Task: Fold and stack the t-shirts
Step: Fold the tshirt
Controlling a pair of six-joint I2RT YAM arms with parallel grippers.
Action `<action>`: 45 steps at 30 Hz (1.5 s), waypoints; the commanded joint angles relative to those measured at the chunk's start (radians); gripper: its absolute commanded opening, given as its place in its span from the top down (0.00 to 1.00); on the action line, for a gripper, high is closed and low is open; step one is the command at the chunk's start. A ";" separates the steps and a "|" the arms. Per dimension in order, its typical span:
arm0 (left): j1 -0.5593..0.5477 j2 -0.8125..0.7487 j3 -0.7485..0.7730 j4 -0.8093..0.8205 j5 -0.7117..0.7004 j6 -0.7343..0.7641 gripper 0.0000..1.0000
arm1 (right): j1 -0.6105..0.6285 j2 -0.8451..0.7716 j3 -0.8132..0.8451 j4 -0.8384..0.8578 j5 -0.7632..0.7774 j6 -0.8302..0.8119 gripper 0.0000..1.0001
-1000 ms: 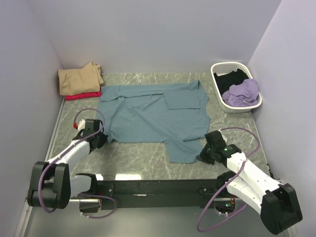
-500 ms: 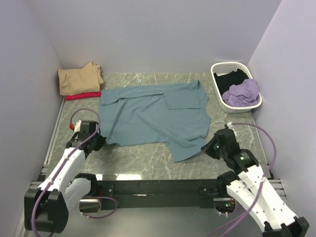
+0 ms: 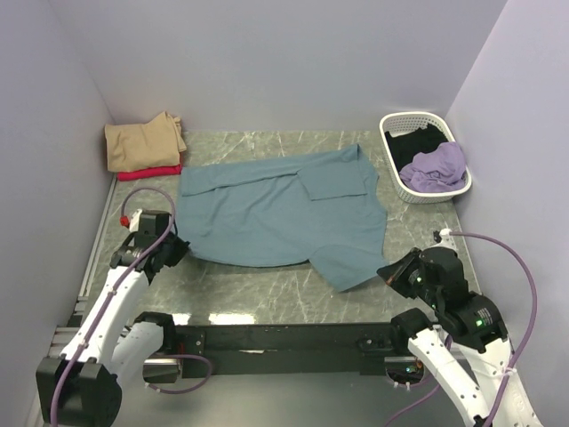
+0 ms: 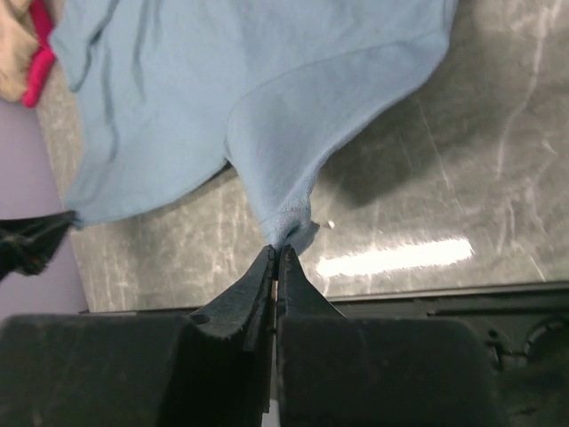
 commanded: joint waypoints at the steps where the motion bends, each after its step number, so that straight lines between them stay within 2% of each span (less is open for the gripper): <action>1: -0.003 -0.058 0.061 -0.053 -0.036 0.012 0.85 | 0.006 0.016 0.050 -0.117 0.047 0.017 1.00; 4: -0.003 -0.068 0.041 -0.042 -0.018 0.009 0.82 | 0.006 0.033 0.070 -0.167 0.061 0.006 1.00; 7: -0.003 -0.046 0.035 -0.015 -0.010 0.029 0.80 | 0.006 0.042 0.067 -0.138 0.072 0.012 1.00; 14: -0.003 0.066 0.068 0.019 -0.050 0.072 0.78 | 0.006 0.152 -0.028 0.105 0.078 -0.018 1.00; 17: -0.003 0.106 0.088 0.044 -0.065 0.090 0.81 | 0.006 0.218 -0.034 0.170 0.092 -0.047 1.00; 19: -0.003 0.137 0.096 0.062 -0.064 0.101 0.87 | 0.006 0.257 -0.030 0.204 0.095 -0.057 1.00; 21: -0.003 0.160 0.099 0.076 -0.061 0.106 0.88 | 0.006 0.278 -0.022 0.213 0.093 -0.071 1.00; 23: -0.003 0.191 0.099 0.102 -0.044 0.116 0.78 | 0.006 0.303 -0.019 0.224 0.089 -0.078 1.00; 24: -0.003 0.200 0.095 0.114 -0.029 0.129 0.64 | 0.006 0.309 -0.019 0.228 0.086 -0.084 1.00; 27: -0.003 0.241 0.088 0.142 0.016 0.169 0.31 | 0.006 0.323 -0.022 0.233 0.090 -0.089 1.00; 30: -0.003 0.304 0.099 0.125 0.027 0.199 0.27 | 0.004 0.327 -0.022 0.238 0.090 -0.094 1.00; 42: -0.007 0.330 0.087 0.163 0.050 0.172 0.27 | 0.003 0.329 -0.048 0.253 0.084 -0.104 1.00; 45: -0.014 0.363 0.088 0.177 0.061 0.176 0.30 | 0.004 0.335 -0.051 0.258 0.086 -0.112 1.00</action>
